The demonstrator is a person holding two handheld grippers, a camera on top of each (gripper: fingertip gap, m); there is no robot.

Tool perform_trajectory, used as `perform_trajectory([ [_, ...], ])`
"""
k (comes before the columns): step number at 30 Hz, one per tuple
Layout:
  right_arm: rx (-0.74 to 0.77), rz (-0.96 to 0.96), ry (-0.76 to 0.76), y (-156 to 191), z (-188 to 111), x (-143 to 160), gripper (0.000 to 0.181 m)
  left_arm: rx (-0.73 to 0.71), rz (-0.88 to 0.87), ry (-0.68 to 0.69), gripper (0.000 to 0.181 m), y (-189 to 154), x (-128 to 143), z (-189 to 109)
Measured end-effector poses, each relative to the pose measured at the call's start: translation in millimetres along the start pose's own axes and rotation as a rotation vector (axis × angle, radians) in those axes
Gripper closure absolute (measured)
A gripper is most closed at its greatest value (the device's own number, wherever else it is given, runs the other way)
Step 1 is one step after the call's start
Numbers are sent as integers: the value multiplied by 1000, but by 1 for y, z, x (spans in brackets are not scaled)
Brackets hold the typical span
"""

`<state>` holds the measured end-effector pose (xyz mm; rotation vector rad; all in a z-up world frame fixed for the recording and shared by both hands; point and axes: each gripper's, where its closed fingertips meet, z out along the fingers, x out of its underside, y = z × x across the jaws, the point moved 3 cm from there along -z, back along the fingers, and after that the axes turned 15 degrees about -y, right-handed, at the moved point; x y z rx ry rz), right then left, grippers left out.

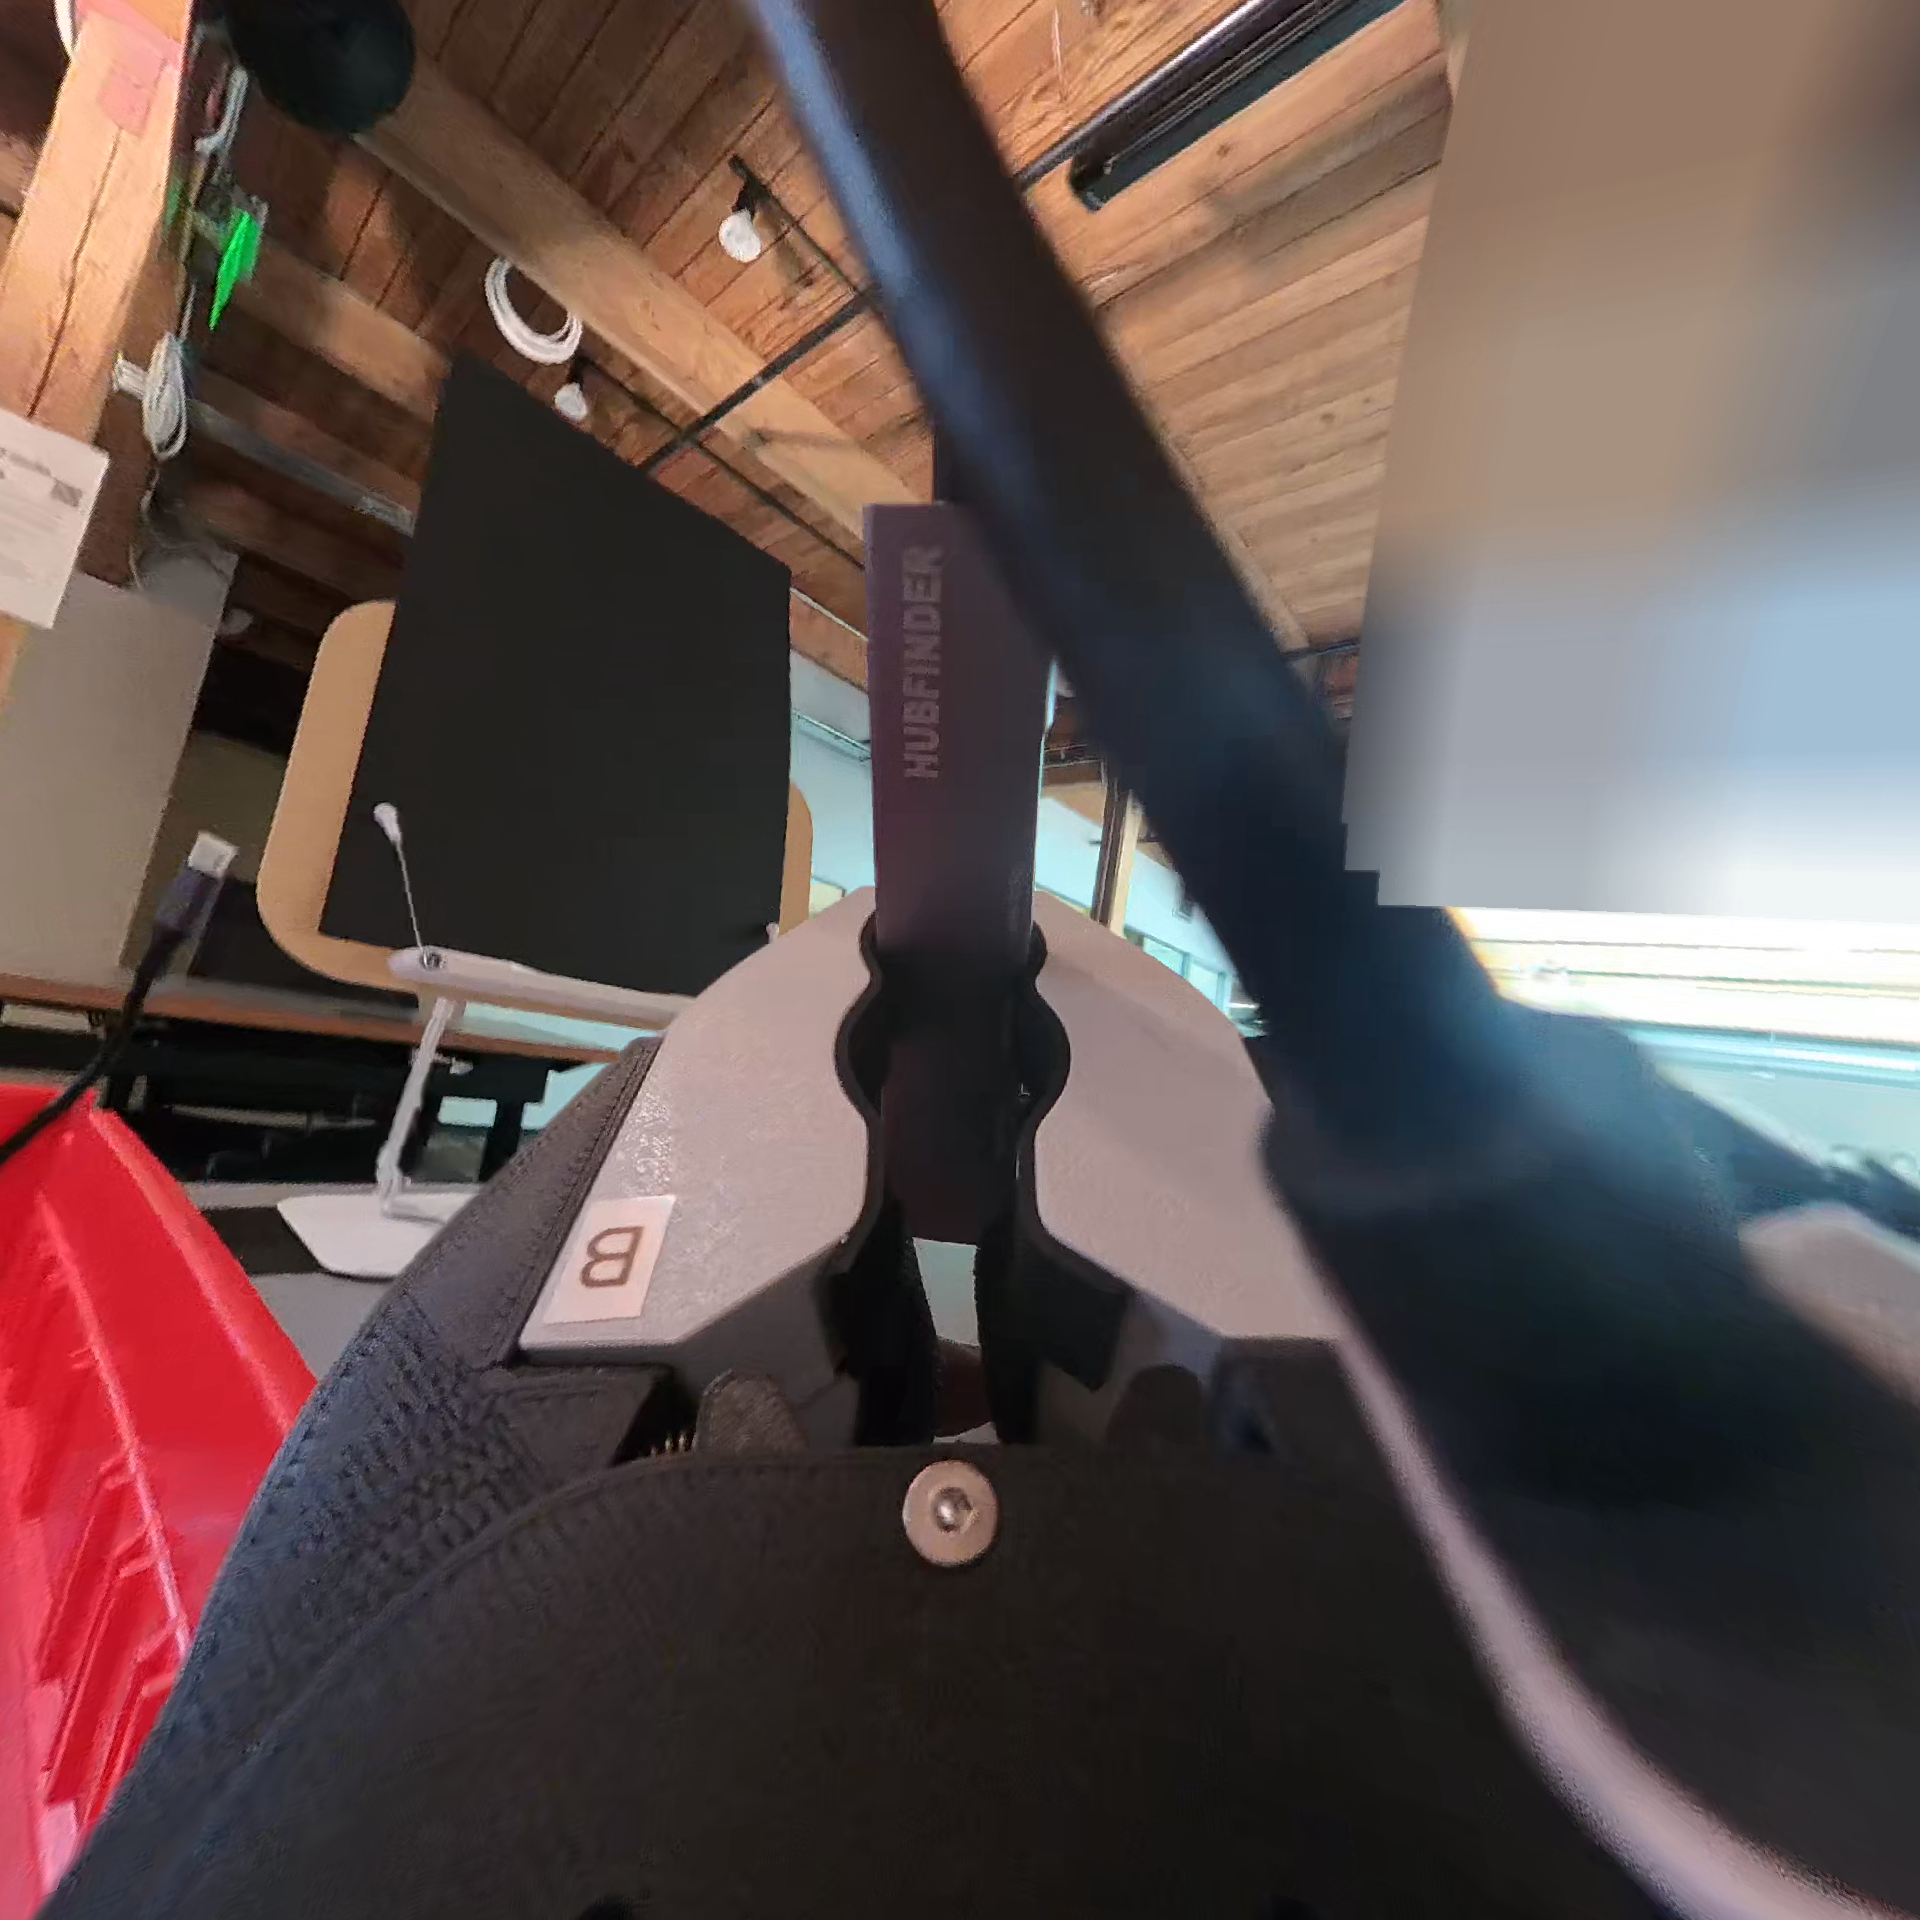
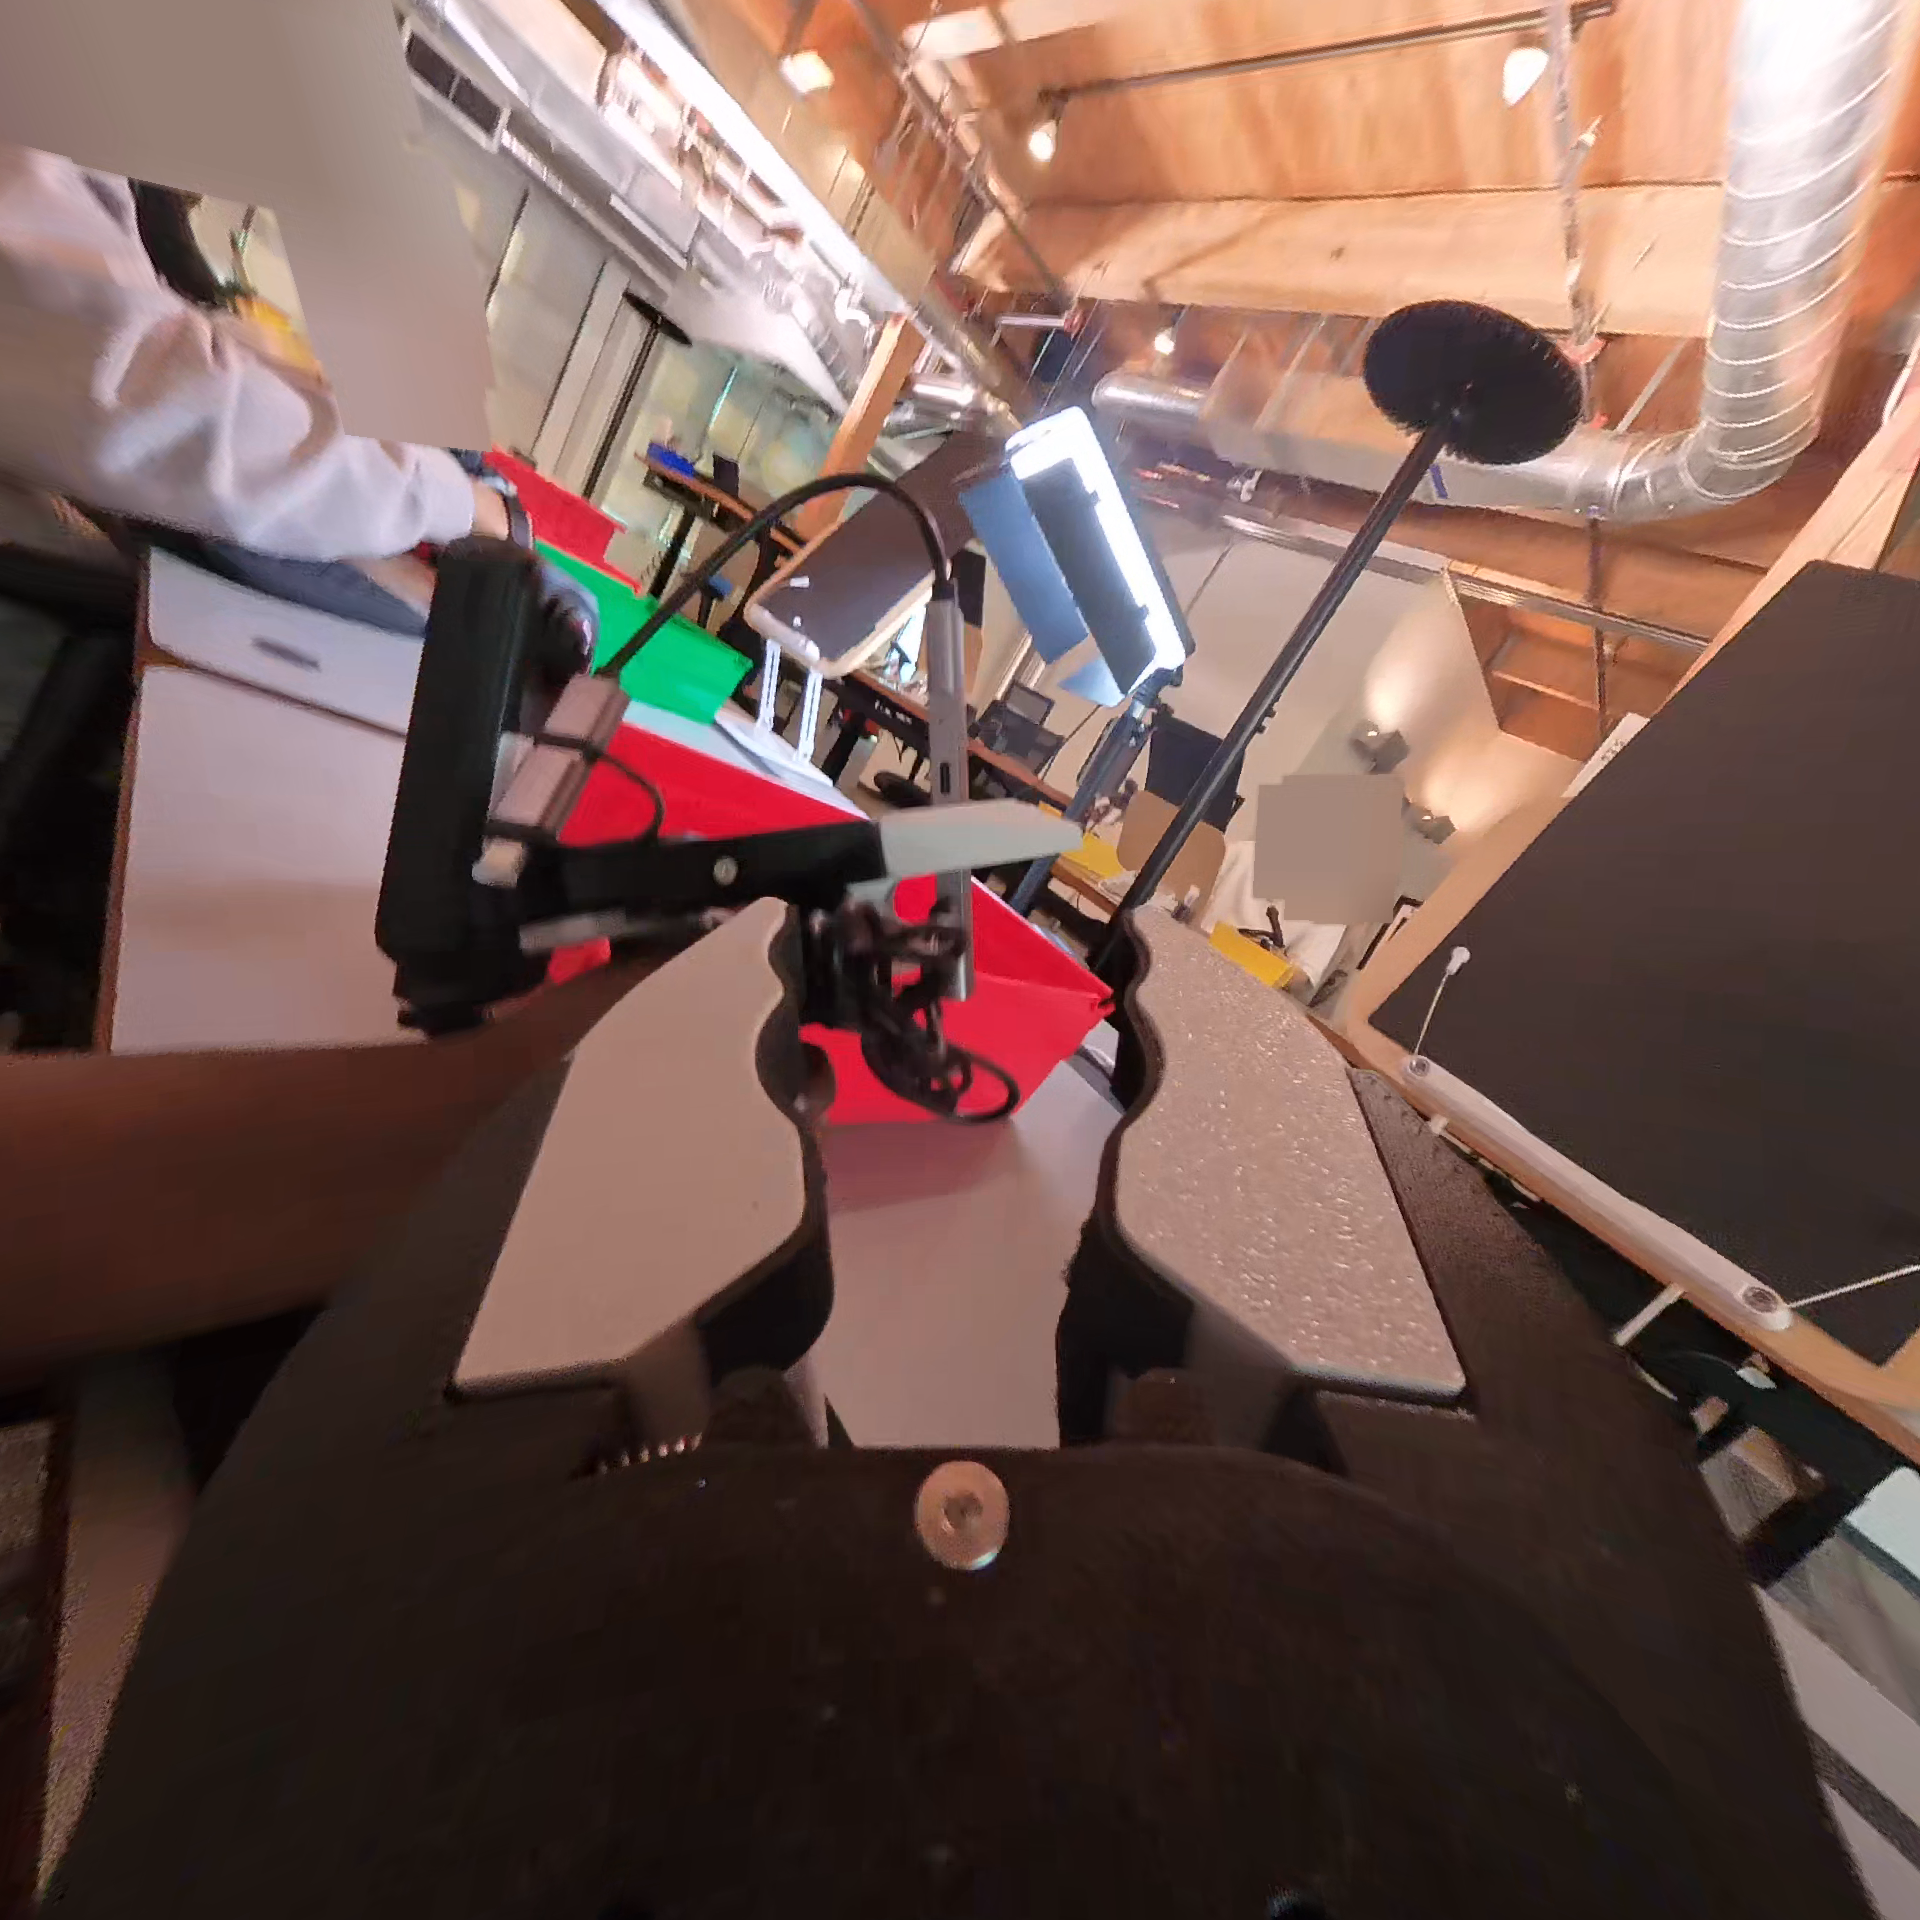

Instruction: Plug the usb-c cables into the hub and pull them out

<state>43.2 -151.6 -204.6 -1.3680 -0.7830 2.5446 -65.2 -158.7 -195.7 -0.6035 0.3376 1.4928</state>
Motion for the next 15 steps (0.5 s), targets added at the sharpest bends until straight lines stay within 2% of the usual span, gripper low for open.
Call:
perform_trajectory([
  [4, -5, 113, -8, -1, 9, -7, 133, 79, 93, -7, 163, -14, -2, 4],
  [9, -66, 7, 229, 10, 12, 26, 138, 101, 123, 13, 163, -18, 0, 5],
  [12, -60, -24, 276, 13, 12, 31, 149, 101, 156, 30, 163, -18, 1, 5],
  [15, 24, -83, 296, -1, 10, 33, 169, 138, 143, 26, 164, -24, 1, 5],
])
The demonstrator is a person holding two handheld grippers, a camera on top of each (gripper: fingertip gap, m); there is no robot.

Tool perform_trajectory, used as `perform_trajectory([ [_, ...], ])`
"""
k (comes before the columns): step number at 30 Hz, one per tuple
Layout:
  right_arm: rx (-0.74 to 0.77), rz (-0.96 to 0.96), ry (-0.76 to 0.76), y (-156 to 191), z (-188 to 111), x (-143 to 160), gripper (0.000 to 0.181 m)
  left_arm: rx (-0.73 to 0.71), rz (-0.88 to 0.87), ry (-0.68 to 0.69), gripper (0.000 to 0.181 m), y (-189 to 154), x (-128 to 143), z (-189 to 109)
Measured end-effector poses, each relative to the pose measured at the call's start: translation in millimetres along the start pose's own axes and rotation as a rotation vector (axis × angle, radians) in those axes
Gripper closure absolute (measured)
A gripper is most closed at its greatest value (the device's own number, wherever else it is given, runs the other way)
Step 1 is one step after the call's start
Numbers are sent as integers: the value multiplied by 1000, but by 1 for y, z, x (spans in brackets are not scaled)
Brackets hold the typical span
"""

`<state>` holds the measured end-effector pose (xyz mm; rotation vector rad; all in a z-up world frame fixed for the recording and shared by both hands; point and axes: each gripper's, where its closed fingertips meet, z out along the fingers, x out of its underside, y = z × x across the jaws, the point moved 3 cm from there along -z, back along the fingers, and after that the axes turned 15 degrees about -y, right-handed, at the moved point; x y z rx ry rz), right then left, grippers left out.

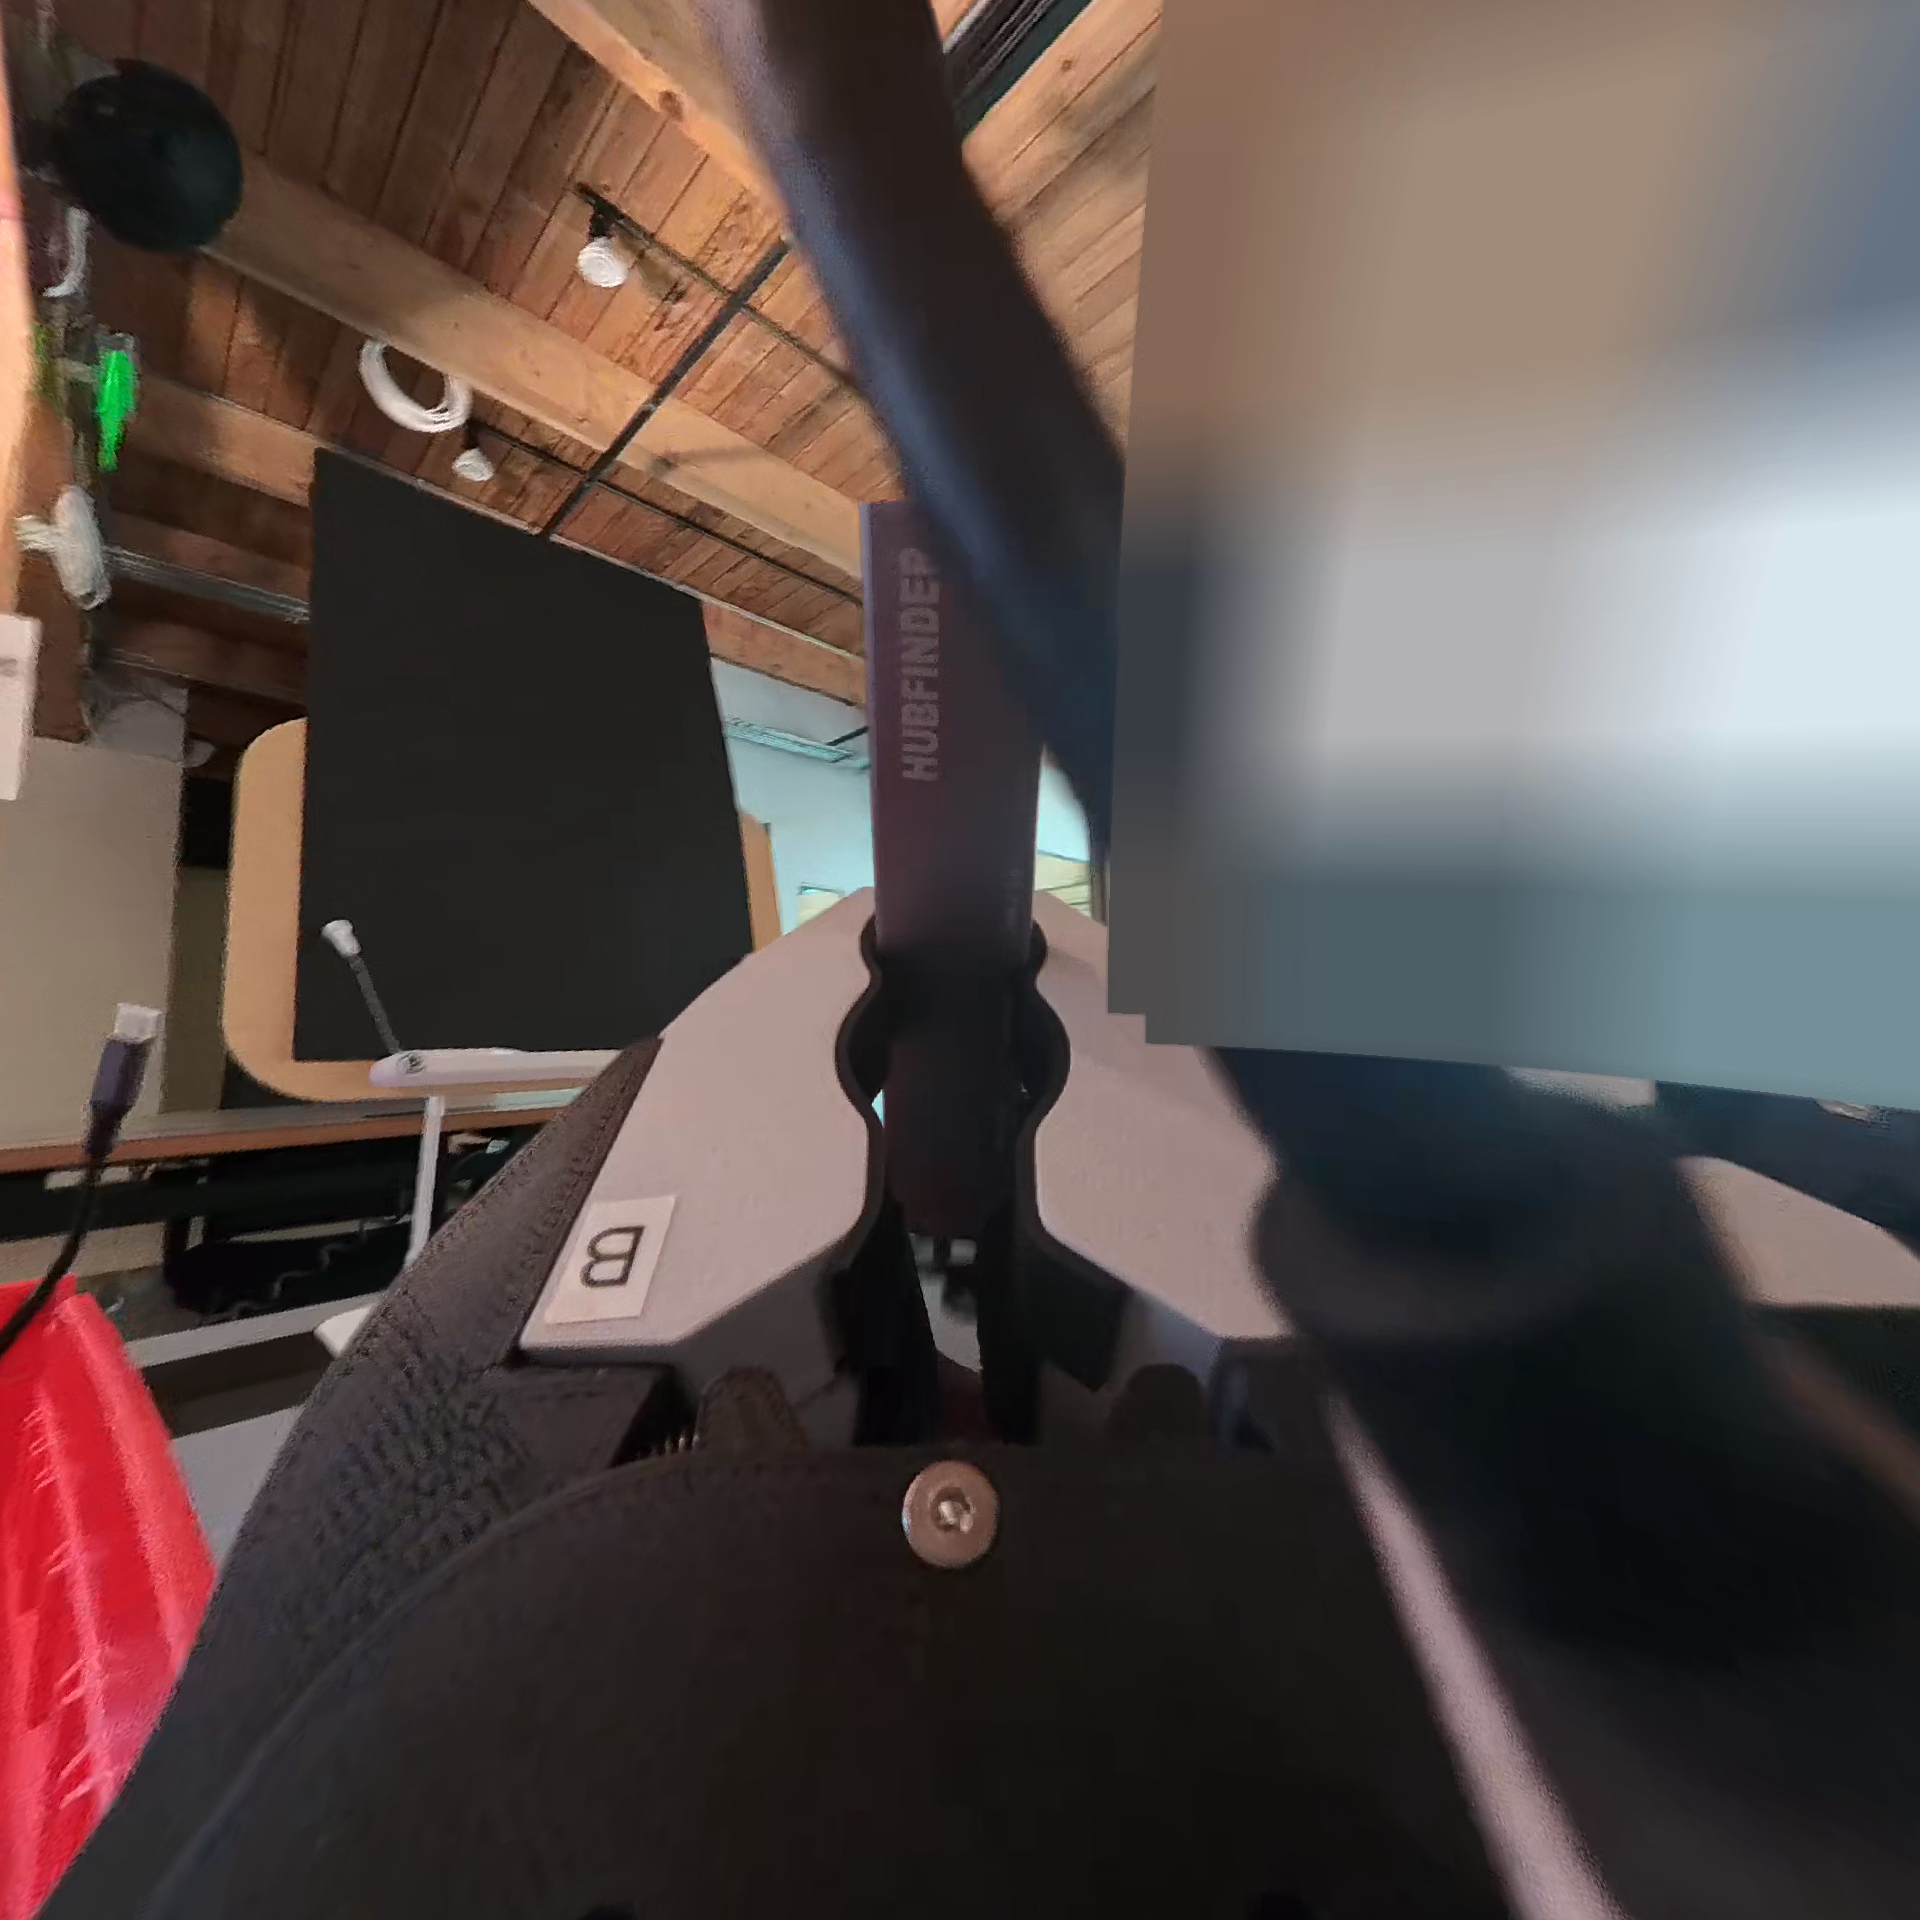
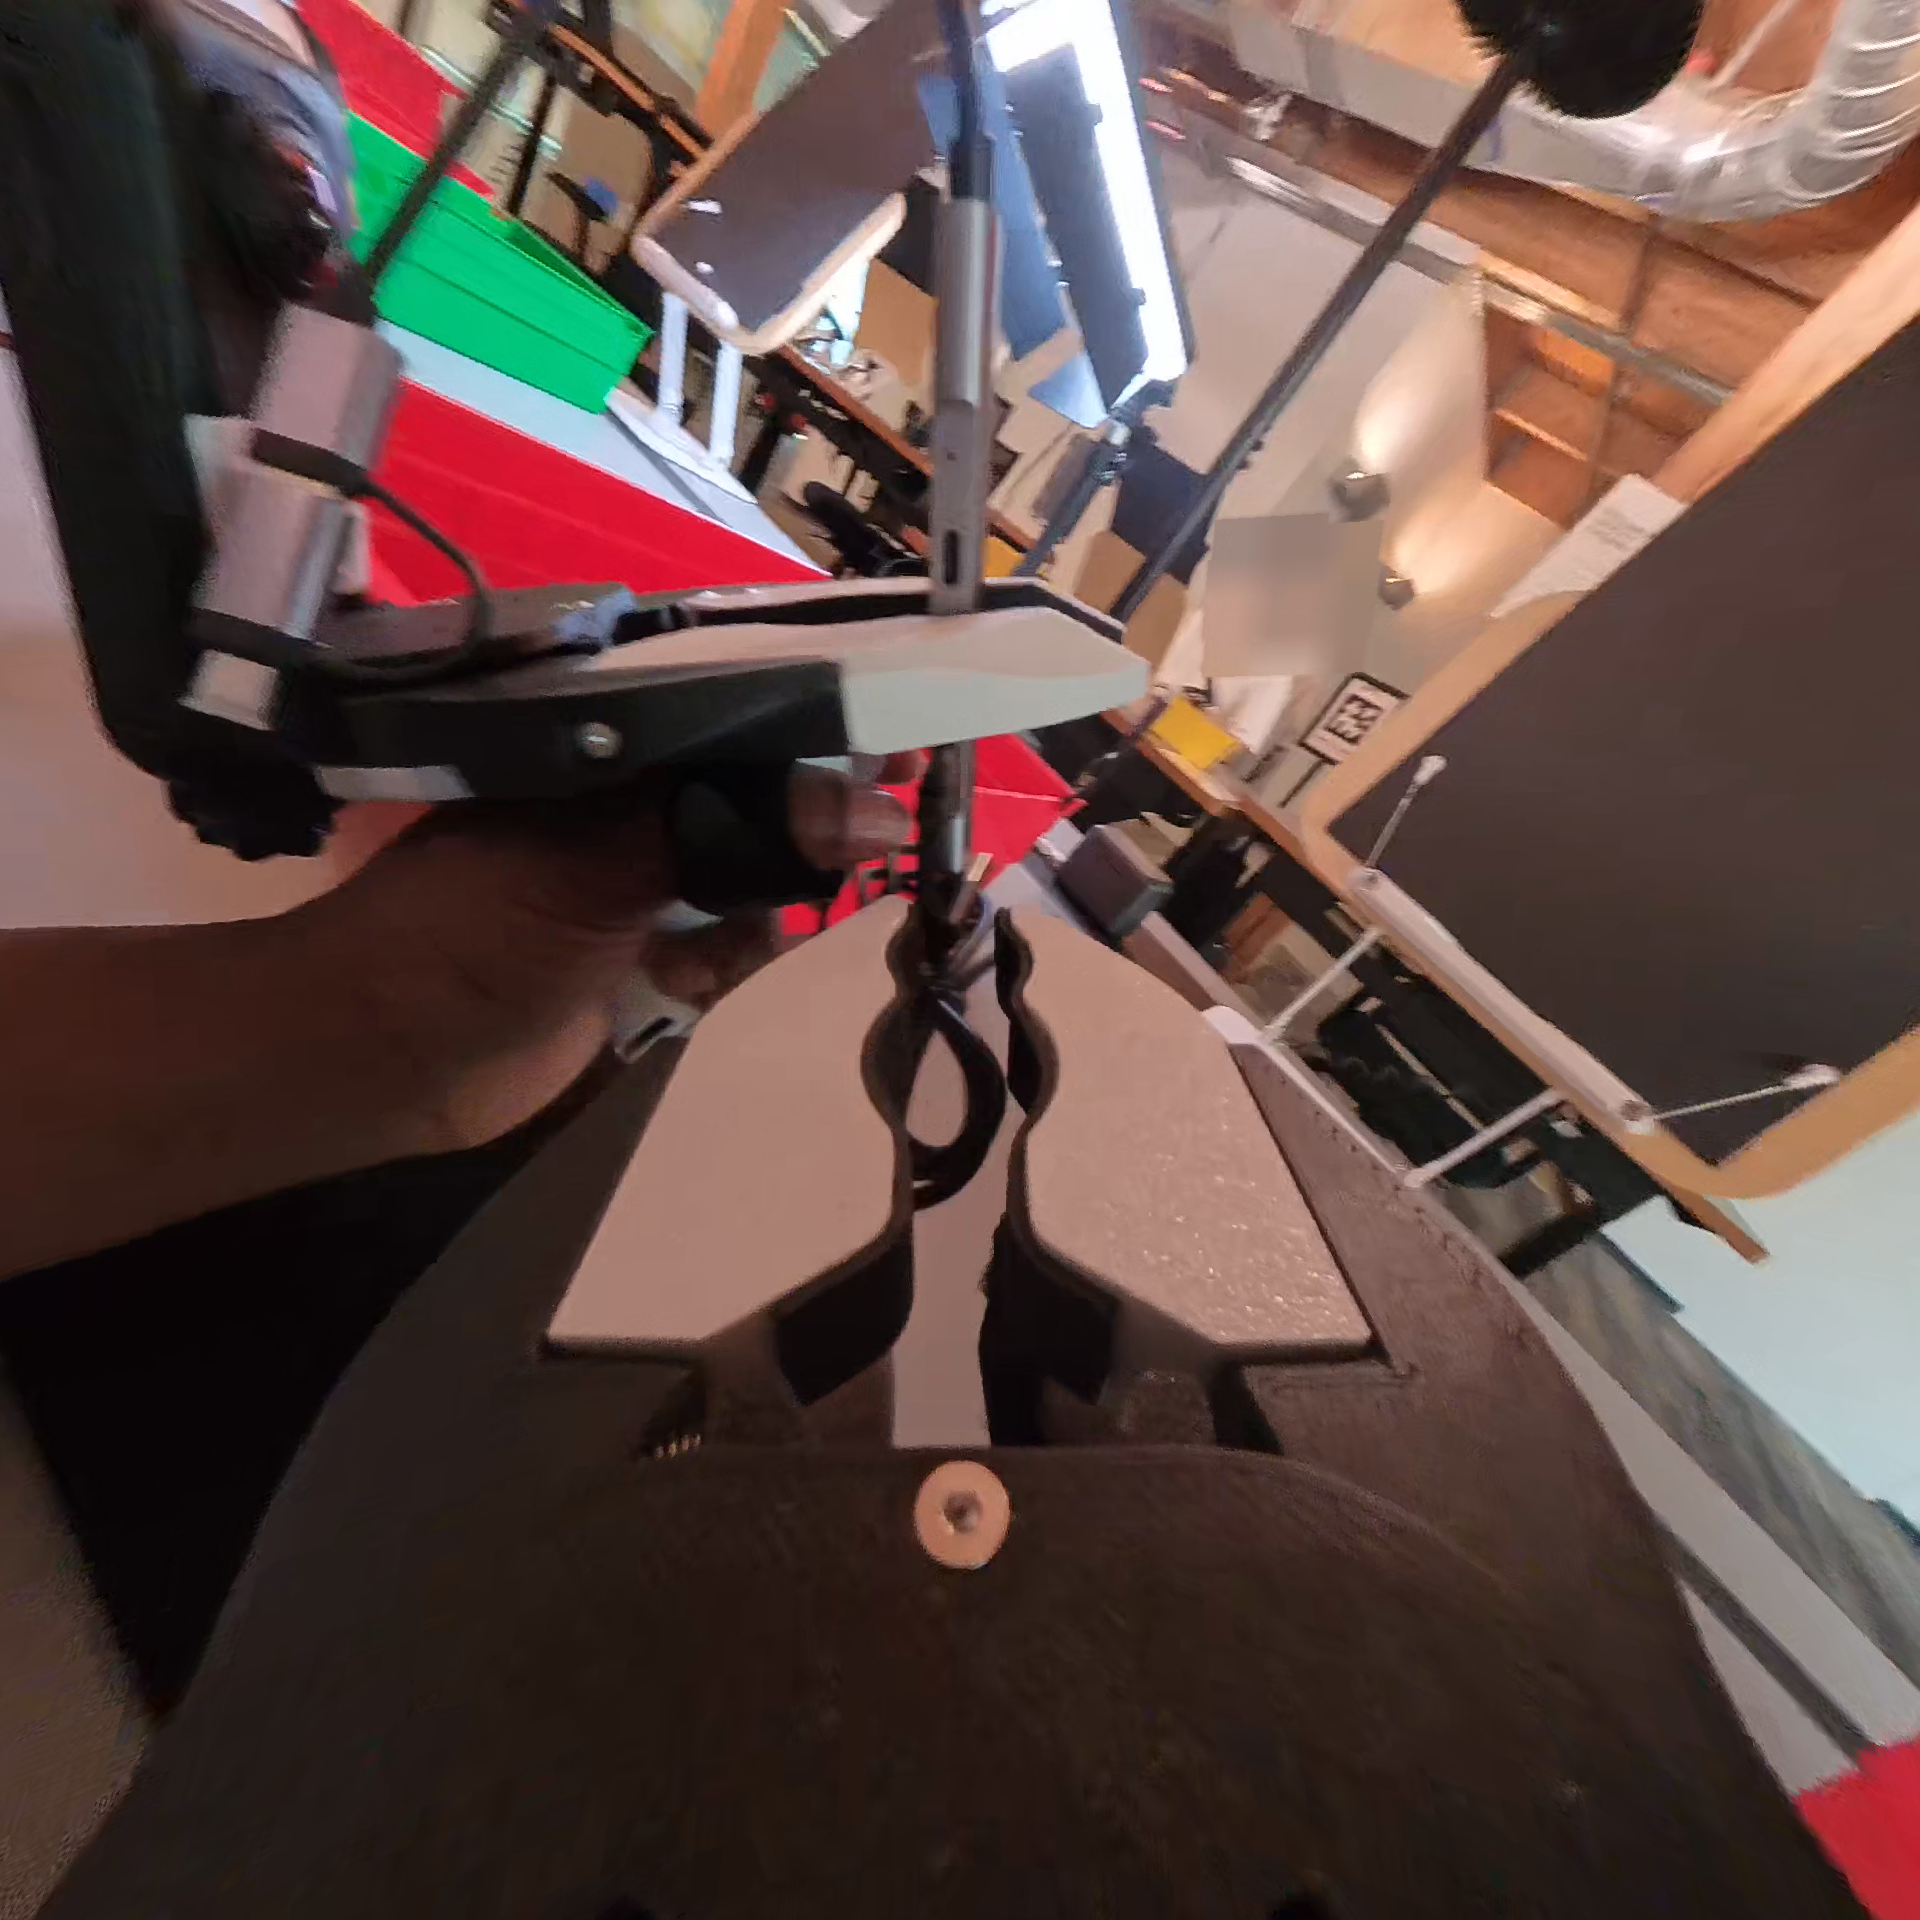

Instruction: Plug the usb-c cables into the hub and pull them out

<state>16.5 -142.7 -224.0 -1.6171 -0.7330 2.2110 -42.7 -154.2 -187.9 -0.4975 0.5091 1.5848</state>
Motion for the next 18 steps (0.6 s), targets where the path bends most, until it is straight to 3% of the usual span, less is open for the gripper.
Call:
perform_trajectory([
  [7, -36, 35, 30, -3, -5, 12, 159, 131, 236, 110, 163, -23, 12, 6],
  [11, -56, -14, 111, -4, -6, 25, 181, 177, 307, 147, 162, -30, 18, 7],
  [18, -156, -23, 177, 9, -14, 26, 181, 213, 363, 255, 162, -31, 29, 4],
])
